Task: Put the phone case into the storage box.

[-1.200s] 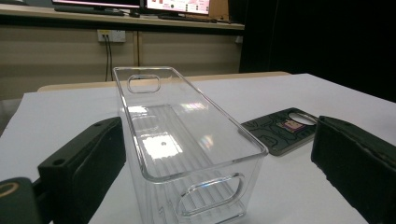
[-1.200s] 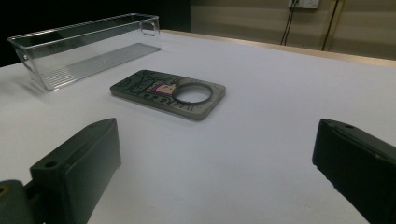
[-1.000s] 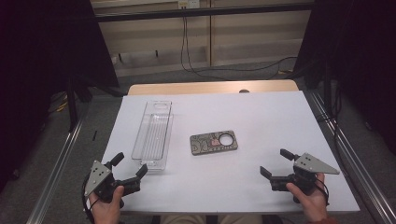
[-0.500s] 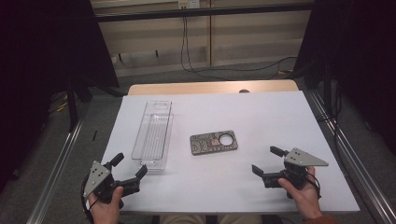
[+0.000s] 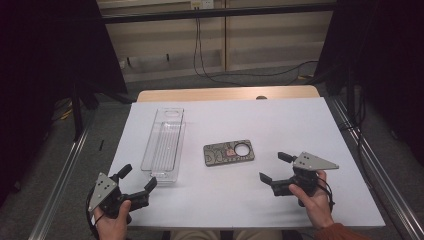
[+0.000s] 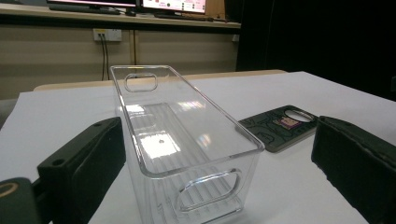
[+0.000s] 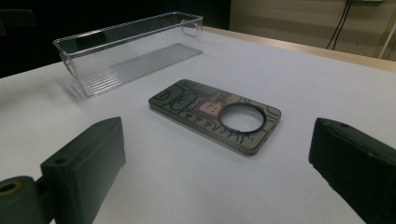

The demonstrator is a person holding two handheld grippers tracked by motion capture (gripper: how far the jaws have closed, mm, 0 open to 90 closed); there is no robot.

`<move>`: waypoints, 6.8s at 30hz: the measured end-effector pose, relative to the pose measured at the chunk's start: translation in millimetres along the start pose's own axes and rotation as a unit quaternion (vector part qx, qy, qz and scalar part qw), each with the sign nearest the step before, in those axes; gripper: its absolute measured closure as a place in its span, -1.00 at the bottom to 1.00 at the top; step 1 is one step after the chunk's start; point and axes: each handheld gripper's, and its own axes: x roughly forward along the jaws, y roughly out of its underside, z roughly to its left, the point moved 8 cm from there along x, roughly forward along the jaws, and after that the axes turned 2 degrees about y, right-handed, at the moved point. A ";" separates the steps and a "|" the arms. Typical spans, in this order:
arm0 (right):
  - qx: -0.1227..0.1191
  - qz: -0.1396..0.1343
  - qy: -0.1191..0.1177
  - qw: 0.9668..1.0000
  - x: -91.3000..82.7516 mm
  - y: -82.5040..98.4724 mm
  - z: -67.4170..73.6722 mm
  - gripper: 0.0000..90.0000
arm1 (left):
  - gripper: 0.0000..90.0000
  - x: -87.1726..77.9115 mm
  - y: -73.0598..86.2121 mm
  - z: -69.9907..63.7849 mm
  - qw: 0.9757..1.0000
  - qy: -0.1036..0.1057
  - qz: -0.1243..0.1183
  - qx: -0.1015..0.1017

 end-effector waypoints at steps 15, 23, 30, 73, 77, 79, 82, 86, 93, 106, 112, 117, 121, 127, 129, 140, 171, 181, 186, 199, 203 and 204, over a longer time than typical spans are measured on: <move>-0.010 -0.011 0.005 1.000 23.7 -13.7 2.3 -0.92 | -0.93 0.1 -0.9 -0.8 1.000 0.004 -0.001 -0.001; -0.011 -0.025 0.013 1.000 39.2 -21.0 0.0 -0.89 | -0.93 2.0 -1.0 -0.3 1.000 0.003 0.000 0.000; -0.013 -0.032 0.022 0.999 50.7 -28.2 -2.6 -0.93 | -0.93 2.9 -1.0 0.1 1.000 0.006 0.000 0.000; -0.021 -0.048 0.022 0.998 140.6 -73.1 -10.4 -0.99 | -0.93 2.4 -1.3 1.6 1.000 0.009 -0.004 -0.004; -0.021 -0.050 0.025 0.998 148.1 -75.6 -13.4 -0.98 | -0.93 2.8 -1.2 1.7 1.000 0.009 -0.002 -0.005; -0.023 -0.047 0.029 0.998 152.8 -74.9 -15.0 -0.98 | -0.93 3.4 -1.2 2.4 1.000 0.007 -0.001 -0.001; -0.032 -0.049 0.033 0.998 160.2 -75.5 -15.4 -0.94 | -0.93 4.6 -1.3 1.9 1.000 0.009 -0.001 -0.002; -0.042 -0.048 0.042 0.997 169.4 -74.3 -17.2 -0.94 | -0.93 5.4 -1.2 1.8 1.000 0.015 0.000 0.000; -0.039 -0.047 0.031 0.998 183.5 -77.2 -13.2 -0.78 | -0.93 5.4 -1.3 2.4 1.000 0.015 -0.001 -0.001; -0.001 -0.025 0.016 1.000 189.1 -66.5 -22.4 -0.12 | -0.93 5.0 -1.1 3.5 1.000 0.013 0.000 -0.002; 0.002 -0.020 0.001 1.000 189.5 -66.0 -19.6 0.26 | -0.93 4.9 -0.9 3.3 1.000 0.011 0.002 0.000; 0.001 -0.007 -0.007 1.000 190.7 -64.0 -17.2 0.61 | -0.93 5.0 -0.9 3.3 1.000 0.012 0.001 0.000; -0.002 0.011 -0.029 1.000 192.4 -64.4 -11.3 0.82 | -0.93 4.8 -1.0 3.5 1.000 0.011 0.000 -0.002; 0.000 0.038 -0.042 0.998 196.3 -62.3 -9.3 1.00 | -0.93 4.1 -1.2 3.8 1.000 0.011 -0.001 -0.002; 0.000 0.055 -0.049 0.997 197.7 -59.7 -8.7 1.00 | -0.93 4.4 -0.9 3.6 1.000 0.012 0.000 -0.001; -0.016 0.180 -0.073 0.981 208.1 -48.8 0.6 1.00 | -0.93 4.2 -1.0 3.7 1.000 0.013 0.000 -0.001; -0.028 0.355 -0.078 0.931 246.2 -27.0 19.2 1.00 | -0.93 2.6 0.3 5.5 1.000 0.013 0.006 0.002; -0.027 0.368 -0.077 0.926 244.3 -21.8 23.3 1.00 | -0.93 2.5 0.4 4.9 1.000 0.014 0.005 0.001; -0.035 0.369 -0.080 0.925 241.9 -21.0 25.9 1.00 | -0.93 2.4 0.5 4.7 1.000 0.014 0.006 0.001; -0.036 0.369 -0.098 0.924 238.6 -18.9 36.8 1.00 | -0.93 3.9 0.6 5.1 1.000 0.013 0.008 0.002; -0.042 0.374 -0.097 0.921 235.2 -17.8 39.5 1.00 | -0.93 4.1 0.8 4.5 1.000 0.013 0.009 0.002; -0.046 0.374 -0.100 0.921 234.4 -17.3 39.5 1.00 | -0.93 4.2 0.8 4.6 1.000 0.012 0.009 0.002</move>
